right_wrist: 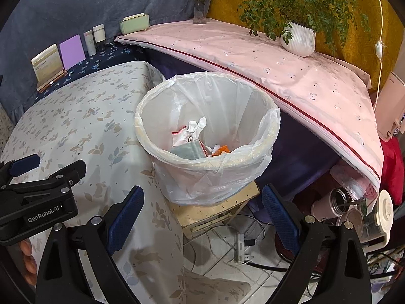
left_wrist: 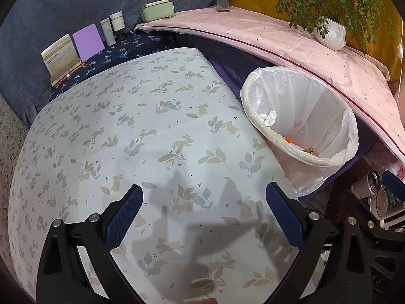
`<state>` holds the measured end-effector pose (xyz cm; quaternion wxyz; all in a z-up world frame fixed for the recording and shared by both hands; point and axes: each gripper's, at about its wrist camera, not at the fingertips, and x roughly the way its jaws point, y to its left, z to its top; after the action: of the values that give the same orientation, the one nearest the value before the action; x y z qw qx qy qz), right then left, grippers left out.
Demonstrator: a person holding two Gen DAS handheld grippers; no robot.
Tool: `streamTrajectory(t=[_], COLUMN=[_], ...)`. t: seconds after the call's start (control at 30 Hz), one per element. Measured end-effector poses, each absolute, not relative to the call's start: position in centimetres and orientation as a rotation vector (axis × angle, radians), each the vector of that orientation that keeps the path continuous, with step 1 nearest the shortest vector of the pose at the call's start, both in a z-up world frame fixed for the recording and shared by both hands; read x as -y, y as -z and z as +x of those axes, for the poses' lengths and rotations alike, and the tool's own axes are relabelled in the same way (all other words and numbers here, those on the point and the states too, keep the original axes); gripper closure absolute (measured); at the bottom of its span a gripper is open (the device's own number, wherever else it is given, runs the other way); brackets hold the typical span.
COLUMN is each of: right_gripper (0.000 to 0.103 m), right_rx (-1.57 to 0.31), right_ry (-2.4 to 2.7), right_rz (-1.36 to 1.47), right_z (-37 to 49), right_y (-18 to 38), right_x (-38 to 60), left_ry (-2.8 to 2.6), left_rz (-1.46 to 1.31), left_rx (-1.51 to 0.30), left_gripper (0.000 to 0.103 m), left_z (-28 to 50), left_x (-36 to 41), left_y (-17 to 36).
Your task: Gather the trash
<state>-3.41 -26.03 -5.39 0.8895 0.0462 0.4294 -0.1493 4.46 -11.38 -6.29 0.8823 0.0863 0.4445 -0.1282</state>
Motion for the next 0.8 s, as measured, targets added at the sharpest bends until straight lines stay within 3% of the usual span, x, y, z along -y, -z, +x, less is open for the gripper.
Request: streamTrajectory(t=[0.8], right_gripper=[0.013], right_rx=[-0.858], right_ry=[0.315], right_rz=[0.108], right_z=[-4.1], right_y=[4.3], right_x=[26.0], left_ry=[0.272], left_rz=[0.177], left_rx=[-0.904], left_gripper=[0.01], left_z=[3.7], left_x=[11.9], left_y=[5.2])
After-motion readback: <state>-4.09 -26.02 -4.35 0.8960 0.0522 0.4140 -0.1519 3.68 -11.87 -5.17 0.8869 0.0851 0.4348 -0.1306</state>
